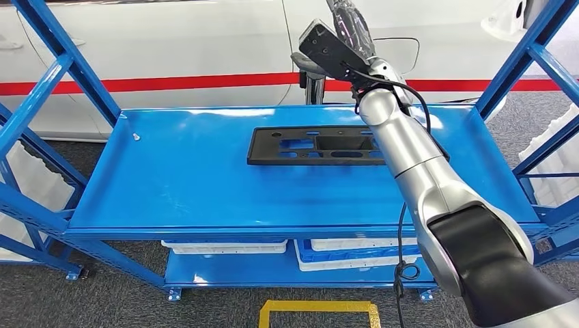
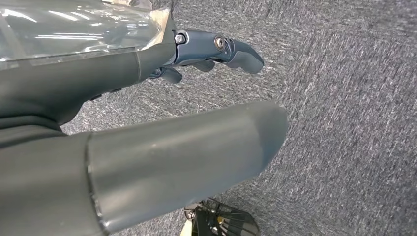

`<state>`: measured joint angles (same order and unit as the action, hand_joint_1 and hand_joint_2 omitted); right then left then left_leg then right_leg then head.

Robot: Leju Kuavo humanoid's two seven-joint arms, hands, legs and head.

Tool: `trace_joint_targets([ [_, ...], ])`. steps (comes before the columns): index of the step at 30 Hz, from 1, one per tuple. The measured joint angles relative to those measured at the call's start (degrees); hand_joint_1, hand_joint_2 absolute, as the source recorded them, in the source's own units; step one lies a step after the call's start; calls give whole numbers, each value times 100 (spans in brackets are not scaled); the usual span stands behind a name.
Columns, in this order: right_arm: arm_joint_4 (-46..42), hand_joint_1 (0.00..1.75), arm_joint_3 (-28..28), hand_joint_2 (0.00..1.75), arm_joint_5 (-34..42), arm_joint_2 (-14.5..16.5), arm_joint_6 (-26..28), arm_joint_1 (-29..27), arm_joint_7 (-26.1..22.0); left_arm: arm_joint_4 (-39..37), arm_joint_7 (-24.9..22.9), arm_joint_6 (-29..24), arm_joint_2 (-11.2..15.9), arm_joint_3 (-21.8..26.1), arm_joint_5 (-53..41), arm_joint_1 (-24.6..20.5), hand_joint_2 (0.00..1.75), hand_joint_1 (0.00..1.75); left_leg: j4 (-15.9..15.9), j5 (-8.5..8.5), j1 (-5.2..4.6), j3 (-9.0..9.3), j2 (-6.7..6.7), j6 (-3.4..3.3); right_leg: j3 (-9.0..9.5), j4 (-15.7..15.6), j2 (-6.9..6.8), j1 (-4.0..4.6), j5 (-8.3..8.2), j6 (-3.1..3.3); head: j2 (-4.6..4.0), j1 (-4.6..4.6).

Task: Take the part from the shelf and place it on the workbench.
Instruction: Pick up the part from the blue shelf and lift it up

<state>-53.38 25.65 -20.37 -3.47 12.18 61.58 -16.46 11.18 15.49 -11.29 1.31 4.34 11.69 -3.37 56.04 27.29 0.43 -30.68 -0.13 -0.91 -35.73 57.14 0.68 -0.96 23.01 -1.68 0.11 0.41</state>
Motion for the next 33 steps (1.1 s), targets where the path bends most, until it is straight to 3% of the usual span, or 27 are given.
trace_joint_targets([
  [4,-109,0,35,175,-190,-277,148,-219,1,0,-20,3,-55,-13,-132,-9,0,0,4,0,-15,9,-8,24,10,-5,-12,3,1,-1,0,0],
  [7,-373,0,27,175,-384,-702,261,-602,61,1,-63,19,-112,-52,-258,-37,0,0,8,0,-44,13,-27,20,24,-14,-30,5,2,-3,0,1],
  [11,-1316,0,-175,175,-556,-1434,292,-1546,230,0,-150,15,-174,-99,-373,-67,0,0,10,13,-62,10,-39,-10,62,-29,-48,1,4,-9,0,2],
  [16,-2369,0,-469,175,-786,-2035,263,-2462,433,1,-176,-5,-213,-119,-419,-110,0,0,10,39,-86,34,-16,-50,71,-41,-32,-15,18,-36,0,2],
  [20,-3696,0,-971,175,-1381,-2475,262,-3895,456,-1,-198,-19,-243,-141,-452,-113,0,0,8,71,-89,70,-61,-85,114,-56,-72,-12,58,-75,0,1],
  [24,-5151,0,-1488,175,-2212,-2616,567,-5758,305,-1,-215,-21,-255,-139,-483,-91,0,0,5,95,-88,67,-83,-92,132,-55,-87,-11,87,-85,0,2],
  [27,-5973,0,-1661,175,-2545,-2648,746,-6788,229,-1,-215,-26,-256,-139,-491,-72,0,0,3,110,-85,67,-59,-90,132,-53,-73,-12,96,-77,0,2],
  [33,-6686,0,-1562,175,-2973,-2649,632,-7509,145,-1,-209,-45,-278,-133,-475,-71,0,0,3,125,-100,88,-34,-97,142,-54,-51,-12,106,-89,0,1],
])
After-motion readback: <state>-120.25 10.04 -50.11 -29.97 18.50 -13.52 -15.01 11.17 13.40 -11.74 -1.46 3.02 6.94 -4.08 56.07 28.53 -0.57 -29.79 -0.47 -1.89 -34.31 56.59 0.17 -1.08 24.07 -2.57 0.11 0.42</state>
